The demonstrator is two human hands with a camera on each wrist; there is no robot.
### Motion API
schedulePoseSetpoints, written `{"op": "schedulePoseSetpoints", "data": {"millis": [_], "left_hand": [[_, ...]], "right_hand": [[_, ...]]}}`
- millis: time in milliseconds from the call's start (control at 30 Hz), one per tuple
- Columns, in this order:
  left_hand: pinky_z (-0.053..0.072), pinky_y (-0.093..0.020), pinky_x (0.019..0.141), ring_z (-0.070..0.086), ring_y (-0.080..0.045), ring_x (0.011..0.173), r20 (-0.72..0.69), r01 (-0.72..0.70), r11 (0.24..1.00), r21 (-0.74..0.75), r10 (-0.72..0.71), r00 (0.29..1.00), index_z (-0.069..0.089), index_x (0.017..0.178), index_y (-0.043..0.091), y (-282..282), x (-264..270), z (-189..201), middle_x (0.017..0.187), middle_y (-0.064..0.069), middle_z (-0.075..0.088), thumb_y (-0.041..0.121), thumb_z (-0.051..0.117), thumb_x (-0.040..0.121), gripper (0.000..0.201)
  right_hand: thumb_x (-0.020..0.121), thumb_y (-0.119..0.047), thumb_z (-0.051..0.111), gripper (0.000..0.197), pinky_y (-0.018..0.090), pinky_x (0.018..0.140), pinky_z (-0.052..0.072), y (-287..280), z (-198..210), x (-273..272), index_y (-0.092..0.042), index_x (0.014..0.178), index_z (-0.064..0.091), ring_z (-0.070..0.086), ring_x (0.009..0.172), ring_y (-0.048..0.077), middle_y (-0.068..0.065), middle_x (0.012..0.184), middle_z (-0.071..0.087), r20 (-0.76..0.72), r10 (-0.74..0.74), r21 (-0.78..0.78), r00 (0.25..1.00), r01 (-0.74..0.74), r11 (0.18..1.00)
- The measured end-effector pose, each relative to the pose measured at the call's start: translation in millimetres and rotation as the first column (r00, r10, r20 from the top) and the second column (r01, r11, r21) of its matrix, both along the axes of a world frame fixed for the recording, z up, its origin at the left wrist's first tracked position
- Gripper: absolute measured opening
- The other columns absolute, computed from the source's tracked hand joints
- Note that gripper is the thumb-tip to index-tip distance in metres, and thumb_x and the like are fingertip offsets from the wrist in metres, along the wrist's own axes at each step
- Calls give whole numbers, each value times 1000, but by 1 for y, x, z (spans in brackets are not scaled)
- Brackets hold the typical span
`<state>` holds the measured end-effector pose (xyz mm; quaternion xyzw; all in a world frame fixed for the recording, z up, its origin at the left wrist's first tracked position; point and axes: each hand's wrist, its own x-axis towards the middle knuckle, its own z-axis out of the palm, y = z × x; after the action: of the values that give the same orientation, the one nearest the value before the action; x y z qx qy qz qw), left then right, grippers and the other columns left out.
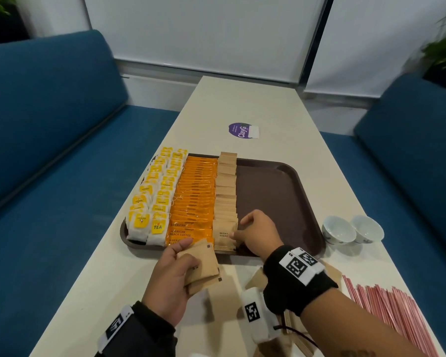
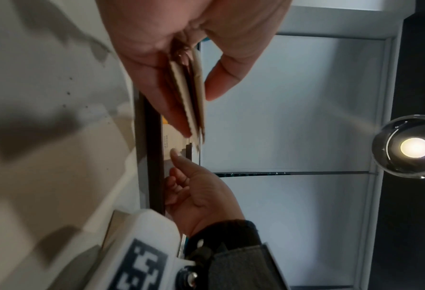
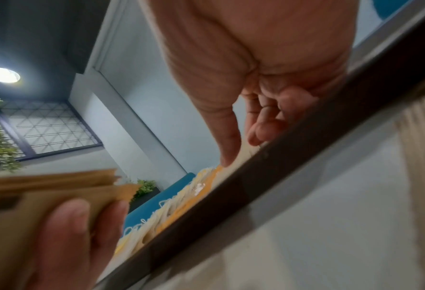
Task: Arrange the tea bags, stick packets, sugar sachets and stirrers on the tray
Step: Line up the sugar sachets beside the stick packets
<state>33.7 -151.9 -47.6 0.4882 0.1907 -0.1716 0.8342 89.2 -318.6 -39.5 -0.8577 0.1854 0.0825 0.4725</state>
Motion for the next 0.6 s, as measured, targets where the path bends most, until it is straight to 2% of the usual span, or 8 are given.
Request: {"op": "schedulePoseSetpoints", "data": {"millis": [100, 167, 300, 367, 433, 500, 600], "left_hand": [[50, -36, 64, 59, -26, 87, 37, 29, 1000, 6, -29, 999, 51, 117, 20, -6, 0, 3, 102, -5, 60, -9, 46, 89, 41], [52, -35, 63, 60, -25, 87, 62, 36, 999, 7, -37, 997, 51, 114, 22, -11, -2, 5, 103, -5, 62, -9, 49, 88, 40], [55, -32, 53, 64, -26, 88, 123, 55, 998, 5, -55, 991, 51, 115, 19, -22, -9, 7, 109, -10, 65, -8, 55, 85, 41], [55, -30, 51, 64, -28, 89, 149, 61, 998, 20, -63, 987, 52, 114, 18, -30, -13, 7, 112, -14, 64, -7, 58, 83, 40], [55, -33, 53, 63, -30, 93, 174, 69, 996, 53, -78, 982, 54, 108, 19, -38, -17, 8, 115, -17, 62, -6, 61, 81, 37], [55, -36, 58, 62, -32, 96, 192, 89, 993, 75, -102, 976, 56, 106, 18, -44, -20, 9, 115, -18, 60, -2, 62, 80, 34], [55, -34, 56, 65, -28, 91, 184, 133, 991, 23, -135, 974, 55, 110, 16, -49, -25, 12, 110, -17, 64, 2, 59, 84, 30]], "right_hand": [[83, -23, 71, 24, 16, 57, 45, -5, 13, -9, -15, 98, 55, 54, 74, 6, -1, 94, 58, 85, 25, 25, 996, -27, 999], [81, -26, 73, 23, 18, 59, 46, -9, 24, -20, -15, 95, 58, 54, 73, 8, 1, 92, 60, 119, 50, 74, 992, -59, 995], [72, -28, 80, 35, 15, 44, 41, -16, 43, -48, -14, 95, 58, 52, 57, 6, 1, 77, 58, 78, 200, 252, 977, -213, 944], [66, -23, 84, 45, 17, 38, 35, -18, 42, -62, -14, 99, 56, 52, 52, 6, 1, 71, 56, 41, 281, 287, 959, -280, 916], [66, -13, 84, 46, 19, 37, 34, -20, 37, -73, -13, 101, 54, 54, 50, 8, 1, 69, 57, 48, 302, 315, 952, -301, 900], [71, -4, 79, 41, 20, 37, 34, -23, 32, -82, -12, 100, 52, 55, 49, 10, 1, 65, 62, 75, 259, 362, 963, -269, 892], [75, 0, 75, 35, 19, 36, 35, -33, 28, -89, -11, 96, 50, 57, 46, 11, 2, 63, 68, 103, 177, 440, 979, -205, 874]]}}
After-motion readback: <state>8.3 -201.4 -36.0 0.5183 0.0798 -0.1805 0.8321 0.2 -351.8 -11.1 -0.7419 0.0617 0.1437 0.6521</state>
